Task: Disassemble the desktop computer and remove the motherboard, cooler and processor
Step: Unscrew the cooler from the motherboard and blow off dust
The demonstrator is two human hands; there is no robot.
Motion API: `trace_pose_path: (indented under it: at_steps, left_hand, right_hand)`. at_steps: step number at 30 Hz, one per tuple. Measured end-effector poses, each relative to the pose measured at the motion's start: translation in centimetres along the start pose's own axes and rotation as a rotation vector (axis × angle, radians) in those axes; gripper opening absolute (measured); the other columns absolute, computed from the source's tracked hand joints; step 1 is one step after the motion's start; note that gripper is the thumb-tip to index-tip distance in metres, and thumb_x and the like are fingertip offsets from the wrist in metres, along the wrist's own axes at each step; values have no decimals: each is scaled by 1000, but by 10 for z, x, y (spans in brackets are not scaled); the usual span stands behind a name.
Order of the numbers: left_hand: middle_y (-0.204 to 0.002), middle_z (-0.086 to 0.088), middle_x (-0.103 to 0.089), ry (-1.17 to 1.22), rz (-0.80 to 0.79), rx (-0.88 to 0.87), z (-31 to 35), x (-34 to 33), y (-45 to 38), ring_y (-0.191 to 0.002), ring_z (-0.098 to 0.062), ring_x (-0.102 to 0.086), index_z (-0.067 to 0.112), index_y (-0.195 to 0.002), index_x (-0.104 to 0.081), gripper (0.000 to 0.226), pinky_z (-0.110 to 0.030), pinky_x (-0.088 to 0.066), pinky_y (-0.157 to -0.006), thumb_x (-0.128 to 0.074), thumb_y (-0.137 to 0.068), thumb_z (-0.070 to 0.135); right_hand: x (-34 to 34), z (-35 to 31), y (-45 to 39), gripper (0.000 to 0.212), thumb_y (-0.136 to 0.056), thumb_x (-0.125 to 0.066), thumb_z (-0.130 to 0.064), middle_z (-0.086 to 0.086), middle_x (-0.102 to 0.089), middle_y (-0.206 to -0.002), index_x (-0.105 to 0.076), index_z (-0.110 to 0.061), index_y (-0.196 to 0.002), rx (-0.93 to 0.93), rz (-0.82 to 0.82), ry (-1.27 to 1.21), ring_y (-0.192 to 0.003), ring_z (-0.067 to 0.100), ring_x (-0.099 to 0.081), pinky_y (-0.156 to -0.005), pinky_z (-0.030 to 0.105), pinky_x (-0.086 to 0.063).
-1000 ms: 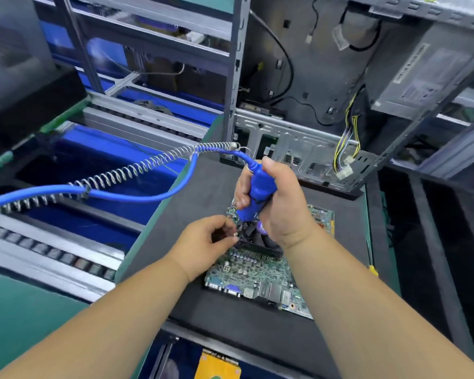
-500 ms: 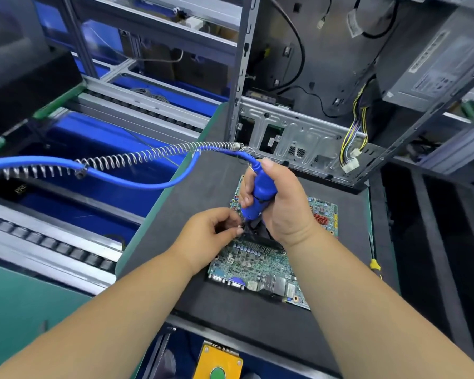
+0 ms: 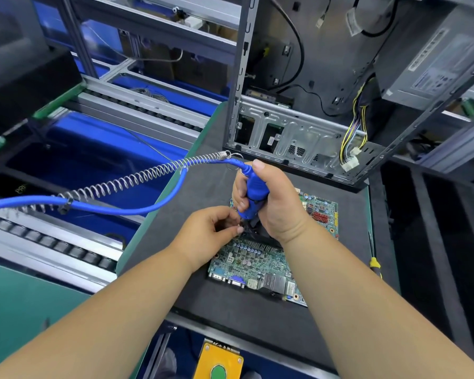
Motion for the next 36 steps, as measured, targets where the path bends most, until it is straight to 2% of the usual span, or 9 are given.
trace_pose_path:
  at_steps: [3, 6, 10, 13, 21, 26, 29, 32, 36]
  left_hand:
    - [-74, 9, -66, -7, 10, -10, 2, 1, -1, -68, -3, -58, 32, -77, -67, 28, -16, -45, -69, -75, -82, 6]
    - [-75, 10, -66, -3, 3, -10, 2, 0, -1, -70, -3, -58, 35, -80, -69, 29, -17, -45, -69, -74, -82, 6]
    - [-81, -4, -68, 43, 9, 21, -2, -1, 0, -76, -8, -60, 17, -88, -69, 16, -23, -49, -75, -74, -82, 3]
    - [-76, 8, -65, 52, 28, 34, -4, 2, 2, -72, -3, -60, 23, -83, -66, 24, -16, -48, -73, -74, -81, 0]
    - [-71, 17, -64, -152, 73, -39, 6, 3, 4, -67, 9, -58, 23, -81, -67, 23, -7, -43, -70, -76, -80, 2]
    - [-77, 13, -63, -362, 133, -157, 19, 3, 7, -72, 2, -58, 16, -85, -72, 9, -11, -44, -71, -78, -80, 12]
    - [-74, 17, -56, -442, 119, -252, 28, -2, 8, -71, 4, -52, 16, -82, -68, 10, -3, -37, -68, -76, -81, 11]
    - [-75, 16, -55, -464, 98, -265, 28, -4, 9, -73, -2, -51, 16, -80, -64, 13, -3, -36, -67, -75, -81, 10]
    - [-74, 18, -58, -388, 54, -217, 20, -2, 6, -72, 6, -55, 26, -78, -63, 19, -4, -38, -67, -77, -81, 13]
  right_hand:
    - [-6, 3, -3, 45, -76, -51, -53, 6, -45, -46, -54, -13, -55, -43, -40, 7, -43, 20, -37, -51, 36, -28]
    - [-15, 5, -7, 46, -75, -51, -53, 8, -41, -43, -53, -13, -52, -56, -72, 81, -44, 20, -32, -48, 46, -20]
    - [-15, 8, -10, 44, -72, -52, -53, 4, -41, -41, -52, -15, -50, -68, -48, 47, -39, 16, -32, -48, 32, -20]
    - [-5, 7, -10, 43, -69, -50, -53, 2, -38, -38, -50, -17, -45, -60, -8, -59, -36, 14, -30, -47, 28, -21]
    - [2, -1, -7, 40, -71, -48, -47, 2, -39, -41, -48, -16, -46, 21, 35, -103, -37, 16, -31, -46, 26, -24]
    - [5, -1, -1, 45, -75, -50, -51, 4, -41, -42, -53, -14, -50, 11, 10, -98, -40, 18, -35, -48, 27, -28]
    - [2, -4, 1, 45, -78, -52, -50, 7, -43, -45, -54, -12, -54, 23, -27, -74, -41, 19, -37, -47, 26, -33]
    - [6, -2, 4, 45, -78, -51, -50, 6, -43, -45, -55, -13, -53, 27, -1, -101, -41, 19, -37, -47, 27, -32]
    - [8, 2, 3, 45, -77, -51, -51, 5, -41, -44, -54, -14, -52, 8, 27, -107, -41, 19, -36, -48, 28, -29]
Point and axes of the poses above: each hand's wrist, its own y-axis away from the middle knuckle, its own x-axis out of the back of the hand, z = x × y, the point moved 10 cm from there along -y, towards the middle knuckle
